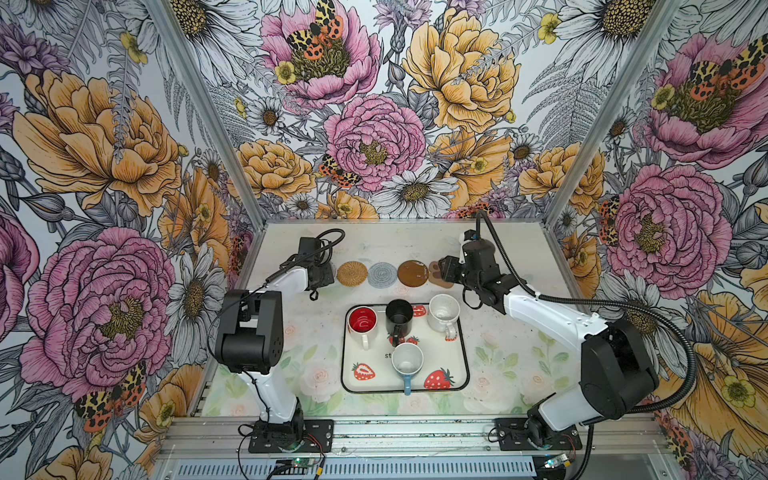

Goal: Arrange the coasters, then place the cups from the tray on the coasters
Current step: 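Lower the lavender mug onto the pale woven coaster with the left gripper, then open the left gripper and raise it off the lavender mug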

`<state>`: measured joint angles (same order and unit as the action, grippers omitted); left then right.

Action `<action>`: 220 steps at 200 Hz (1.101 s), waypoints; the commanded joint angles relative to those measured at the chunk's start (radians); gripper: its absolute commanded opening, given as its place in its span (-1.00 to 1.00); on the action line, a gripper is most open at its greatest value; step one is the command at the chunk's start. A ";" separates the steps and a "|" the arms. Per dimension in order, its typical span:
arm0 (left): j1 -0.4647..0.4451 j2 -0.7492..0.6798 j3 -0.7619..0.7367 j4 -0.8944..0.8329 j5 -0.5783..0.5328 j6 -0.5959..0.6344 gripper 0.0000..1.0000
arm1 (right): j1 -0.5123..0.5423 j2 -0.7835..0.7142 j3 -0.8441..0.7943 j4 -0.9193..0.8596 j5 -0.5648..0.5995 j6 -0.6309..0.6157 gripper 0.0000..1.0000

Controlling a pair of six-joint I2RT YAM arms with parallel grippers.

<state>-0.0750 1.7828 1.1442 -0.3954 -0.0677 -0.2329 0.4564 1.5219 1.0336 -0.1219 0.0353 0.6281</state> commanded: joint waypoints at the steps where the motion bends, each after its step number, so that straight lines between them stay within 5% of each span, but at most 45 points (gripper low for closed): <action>1: -0.007 0.007 0.039 0.015 -0.039 0.017 -0.64 | -0.009 0.013 0.031 0.020 -0.005 -0.009 -0.03; 117: -0.019 -0.019 0.040 -0.003 -0.050 0.019 -0.13 | -0.009 0.009 0.030 0.019 -0.010 -0.009 -0.03; 220: -0.077 -0.213 0.012 -0.033 -0.118 0.017 0.16 | -0.009 -0.029 0.009 0.019 -0.012 -0.007 -0.03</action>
<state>-0.1322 1.6348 1.1633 -0.4160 -0.1490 -0.2272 0.4564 1.5211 1.0336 -0.1219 0.0284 0.6277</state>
